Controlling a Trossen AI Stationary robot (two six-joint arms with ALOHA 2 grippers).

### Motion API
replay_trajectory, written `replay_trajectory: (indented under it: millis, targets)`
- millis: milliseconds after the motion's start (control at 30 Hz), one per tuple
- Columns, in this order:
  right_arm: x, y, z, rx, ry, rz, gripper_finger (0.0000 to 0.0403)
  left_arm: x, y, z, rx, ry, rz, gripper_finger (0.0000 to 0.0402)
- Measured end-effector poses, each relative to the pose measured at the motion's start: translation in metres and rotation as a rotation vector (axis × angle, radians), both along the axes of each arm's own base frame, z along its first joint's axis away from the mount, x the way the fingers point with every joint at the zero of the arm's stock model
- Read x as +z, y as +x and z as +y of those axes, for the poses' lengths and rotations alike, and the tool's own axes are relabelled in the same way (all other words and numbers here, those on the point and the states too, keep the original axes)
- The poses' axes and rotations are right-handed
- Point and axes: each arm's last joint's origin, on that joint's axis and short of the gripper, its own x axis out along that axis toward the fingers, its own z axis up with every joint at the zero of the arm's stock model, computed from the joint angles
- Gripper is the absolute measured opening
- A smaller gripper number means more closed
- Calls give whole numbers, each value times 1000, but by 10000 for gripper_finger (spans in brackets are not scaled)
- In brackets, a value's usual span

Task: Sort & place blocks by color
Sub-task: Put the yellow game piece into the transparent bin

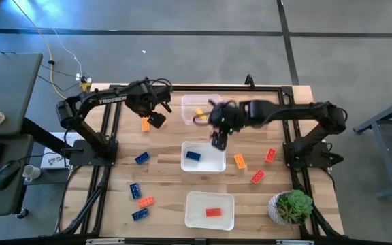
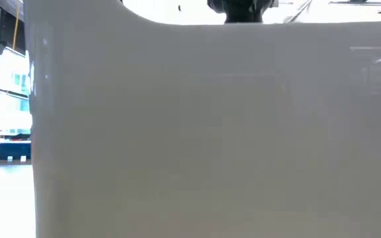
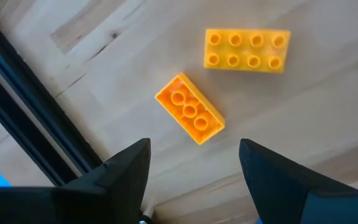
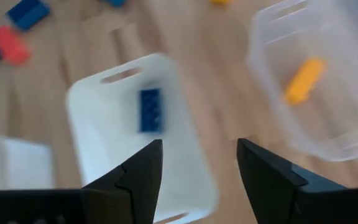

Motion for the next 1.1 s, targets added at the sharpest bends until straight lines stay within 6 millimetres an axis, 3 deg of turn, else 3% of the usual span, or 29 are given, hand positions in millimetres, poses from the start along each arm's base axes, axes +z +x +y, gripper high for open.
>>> replay_trajectory:
  millis: [233,567,1100]
  targets:
    - [13,-16,-43,-31,-97,-17,193,-3,2,5,116,46,-52,235]
    - [15,-36,-79,24,-205,62,193,-42,-9,-6,404,40,-46,234]
    - [12,-46,-92,55,-224,136,193,-77,-19,-10,562,113,-99,234]
